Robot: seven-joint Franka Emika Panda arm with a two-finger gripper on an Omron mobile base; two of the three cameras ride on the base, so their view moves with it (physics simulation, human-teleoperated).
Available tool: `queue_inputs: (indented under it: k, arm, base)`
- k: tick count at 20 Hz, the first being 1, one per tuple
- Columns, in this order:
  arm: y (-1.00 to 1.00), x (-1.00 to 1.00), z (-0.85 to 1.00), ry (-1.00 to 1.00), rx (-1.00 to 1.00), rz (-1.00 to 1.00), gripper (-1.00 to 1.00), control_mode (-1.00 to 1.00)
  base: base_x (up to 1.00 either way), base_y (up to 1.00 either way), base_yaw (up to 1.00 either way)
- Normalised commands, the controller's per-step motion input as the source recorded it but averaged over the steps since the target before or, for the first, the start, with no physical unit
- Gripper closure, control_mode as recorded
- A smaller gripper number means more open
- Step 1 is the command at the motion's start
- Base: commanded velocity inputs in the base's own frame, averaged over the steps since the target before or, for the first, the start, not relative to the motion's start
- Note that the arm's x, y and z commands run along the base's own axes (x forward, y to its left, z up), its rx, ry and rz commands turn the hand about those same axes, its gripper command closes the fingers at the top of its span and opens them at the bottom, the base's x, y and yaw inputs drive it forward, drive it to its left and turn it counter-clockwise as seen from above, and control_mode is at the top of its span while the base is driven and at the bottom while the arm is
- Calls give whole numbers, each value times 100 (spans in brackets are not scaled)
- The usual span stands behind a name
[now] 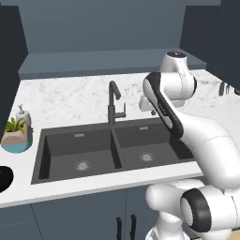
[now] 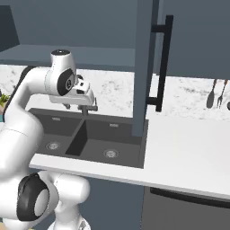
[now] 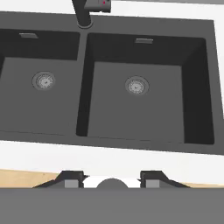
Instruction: Pick up the bowls on the counter and stack them on top of one another in the open cabinet. Place the smaller bowl on top of the larger bowl.
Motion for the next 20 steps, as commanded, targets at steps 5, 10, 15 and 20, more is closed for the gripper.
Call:
queue_inputs:
  k: [5,10,15,20]
  arm:
    - [-8,-30,-3,-1,0,0,-100,-100]
    - [-5,-22,-1,-2,0,0,-100,-100]
    - [2,-37,-2,0,0,2,-100,-100]
    - [0,0,0,0,0,0,-100,100]
  base:
    - [0,0,0]
    - [0,0,0]
    - [0,0,0]
    - [-97,23,13]
